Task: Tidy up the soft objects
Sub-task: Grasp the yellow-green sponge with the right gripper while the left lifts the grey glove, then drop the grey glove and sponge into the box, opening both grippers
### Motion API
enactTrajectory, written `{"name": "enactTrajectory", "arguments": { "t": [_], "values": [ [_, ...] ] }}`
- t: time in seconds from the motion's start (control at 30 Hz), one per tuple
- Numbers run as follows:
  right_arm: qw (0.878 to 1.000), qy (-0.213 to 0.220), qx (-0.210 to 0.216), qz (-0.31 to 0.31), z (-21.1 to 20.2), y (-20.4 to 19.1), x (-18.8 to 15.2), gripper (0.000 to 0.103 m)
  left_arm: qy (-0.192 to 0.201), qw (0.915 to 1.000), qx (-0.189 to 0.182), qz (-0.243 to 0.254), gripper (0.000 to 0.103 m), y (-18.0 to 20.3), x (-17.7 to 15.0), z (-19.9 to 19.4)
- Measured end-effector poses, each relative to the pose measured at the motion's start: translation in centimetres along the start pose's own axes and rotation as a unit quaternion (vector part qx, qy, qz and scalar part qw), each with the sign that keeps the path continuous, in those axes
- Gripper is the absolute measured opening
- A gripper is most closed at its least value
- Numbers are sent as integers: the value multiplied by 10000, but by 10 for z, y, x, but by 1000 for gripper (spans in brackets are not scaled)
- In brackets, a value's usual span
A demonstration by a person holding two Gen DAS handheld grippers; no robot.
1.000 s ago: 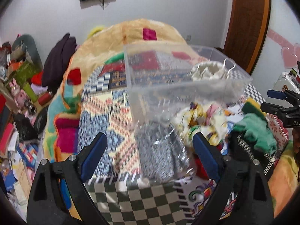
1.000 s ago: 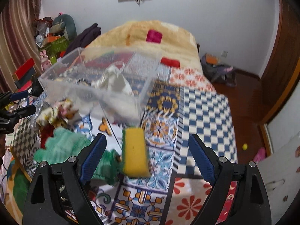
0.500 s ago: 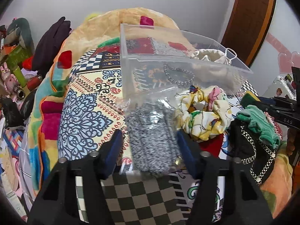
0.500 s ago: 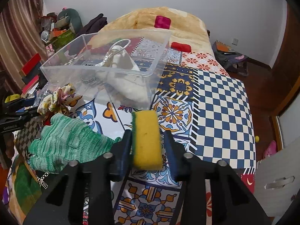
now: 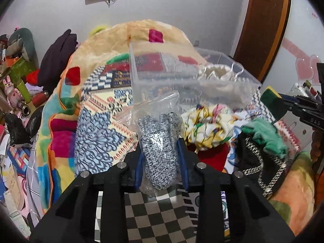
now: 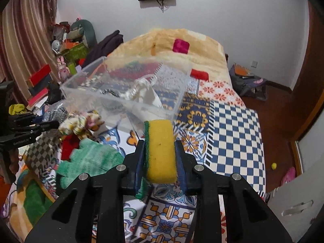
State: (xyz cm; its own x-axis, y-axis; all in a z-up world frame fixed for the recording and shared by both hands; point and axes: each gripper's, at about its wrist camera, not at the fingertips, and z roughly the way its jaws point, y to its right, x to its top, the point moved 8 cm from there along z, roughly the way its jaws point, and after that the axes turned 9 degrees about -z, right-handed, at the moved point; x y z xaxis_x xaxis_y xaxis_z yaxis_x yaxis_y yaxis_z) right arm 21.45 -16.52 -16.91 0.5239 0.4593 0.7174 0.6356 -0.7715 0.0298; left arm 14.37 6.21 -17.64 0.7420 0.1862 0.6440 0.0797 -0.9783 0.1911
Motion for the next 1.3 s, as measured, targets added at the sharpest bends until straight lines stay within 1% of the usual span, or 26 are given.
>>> {"name": "enactTrajectory", "arguments": {
  "t": [0.1,0.3,0.47,0.6,0.73,0.9,1.1,1.3],
  "values": [
    [9999,159,9,-52,-8,-4,10,26,202,9998,-75,-37,30,2,13,-14],
    [9982,544,25,-265,-21,-16,41,26,607,9981,-92,39,30,11,42,-33],
    [9957,817,61,-441,-23,-29,68,26,823,9965,-164,52,30,18,67,-36],
    [9945,886,54,-555,-15,-36,83,26,877,9958,-253,19,30,24,87,-29],
    [9945,882,82,-563,-3,-39,96,26,876,9960,-186,41,30,29,100,-18],
    [9961,736,244,-429,19,-40,107,26,695,9975,-61,76,30,31,110,7],
    [9977,447,300,-413,46,-41,109,26,376,9991,120,180,30,32,109,40],
    [9983,104,306,-495,71,-43,103,26,81,9989,297,347,30,34,104,69]
  ]
}}
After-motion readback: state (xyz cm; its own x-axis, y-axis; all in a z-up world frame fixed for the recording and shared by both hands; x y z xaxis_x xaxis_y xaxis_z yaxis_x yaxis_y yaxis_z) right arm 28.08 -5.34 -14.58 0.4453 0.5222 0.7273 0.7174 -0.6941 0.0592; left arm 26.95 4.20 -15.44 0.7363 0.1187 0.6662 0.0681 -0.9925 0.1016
